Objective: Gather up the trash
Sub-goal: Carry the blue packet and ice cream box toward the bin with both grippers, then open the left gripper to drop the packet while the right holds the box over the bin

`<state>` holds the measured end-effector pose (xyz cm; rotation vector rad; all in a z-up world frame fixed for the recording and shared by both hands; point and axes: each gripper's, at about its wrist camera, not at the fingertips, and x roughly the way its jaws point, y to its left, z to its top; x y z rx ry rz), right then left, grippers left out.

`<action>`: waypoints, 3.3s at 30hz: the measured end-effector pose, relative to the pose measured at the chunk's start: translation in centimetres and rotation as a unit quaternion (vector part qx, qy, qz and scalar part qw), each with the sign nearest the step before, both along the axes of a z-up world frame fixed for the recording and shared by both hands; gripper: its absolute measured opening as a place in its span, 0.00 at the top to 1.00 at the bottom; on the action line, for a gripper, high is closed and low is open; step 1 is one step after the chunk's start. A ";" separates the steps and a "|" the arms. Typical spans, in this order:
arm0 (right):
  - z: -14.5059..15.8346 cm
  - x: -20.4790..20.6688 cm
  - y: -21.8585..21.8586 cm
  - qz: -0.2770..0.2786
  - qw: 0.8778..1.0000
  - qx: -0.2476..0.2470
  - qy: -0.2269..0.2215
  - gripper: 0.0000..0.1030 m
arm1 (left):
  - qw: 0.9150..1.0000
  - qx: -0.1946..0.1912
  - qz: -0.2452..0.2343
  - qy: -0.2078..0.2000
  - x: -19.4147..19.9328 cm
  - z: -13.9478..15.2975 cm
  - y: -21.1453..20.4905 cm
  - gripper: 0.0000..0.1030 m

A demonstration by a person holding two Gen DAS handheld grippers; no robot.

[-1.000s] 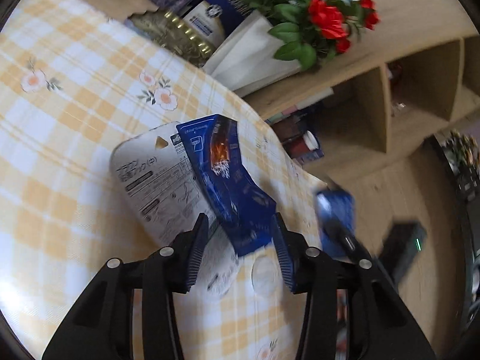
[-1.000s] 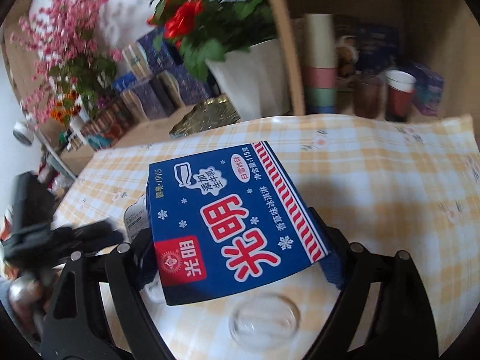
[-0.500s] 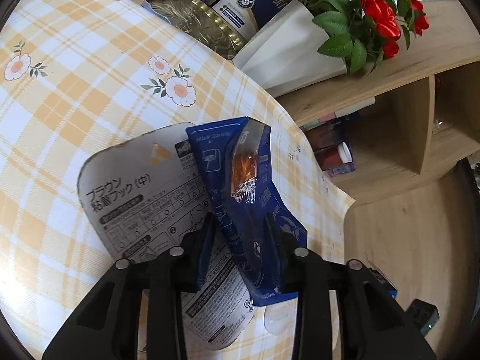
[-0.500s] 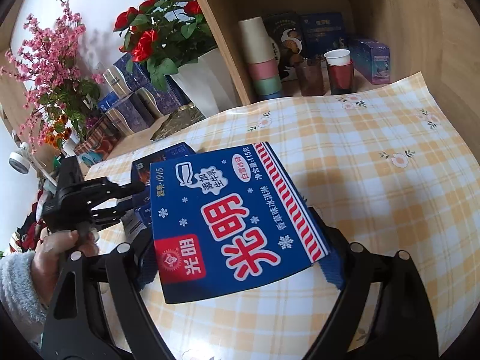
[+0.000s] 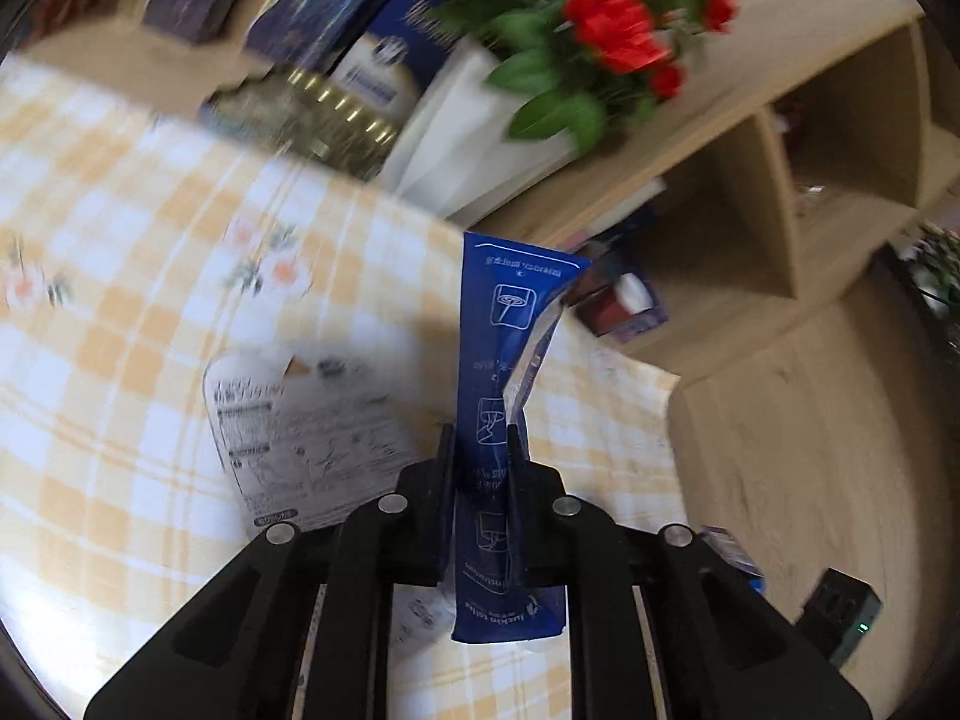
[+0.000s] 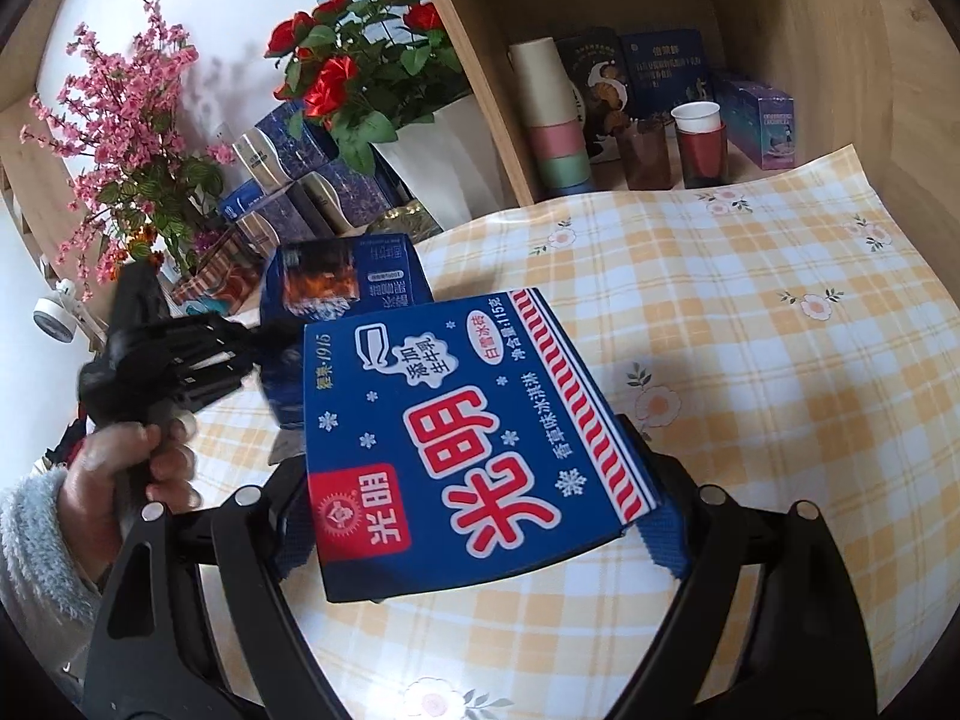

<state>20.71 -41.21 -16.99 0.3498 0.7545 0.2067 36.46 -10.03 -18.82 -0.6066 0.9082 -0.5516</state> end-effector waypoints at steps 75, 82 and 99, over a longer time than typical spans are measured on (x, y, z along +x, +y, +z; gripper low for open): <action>0.6 -24.0 7.9 -0.026 0.997 0.079 0.005 0.23 | 0.898 0.272 -0.276 0.208 -33.6 -17.2 3.5 0.84; 0.0 -25.1 7.2 -0.036 0.997 0.068 0.020 0.24 | 0.924 0.241 -0.262 0.142 -33.4 -14.8 2.8 0.40; -4.7 -26.2 16.1 0.069 0.994 0.025 0.086 0.24 | 0.958 0.256 -0.064 -0.112 -38.3 -1.8 14.0 0.06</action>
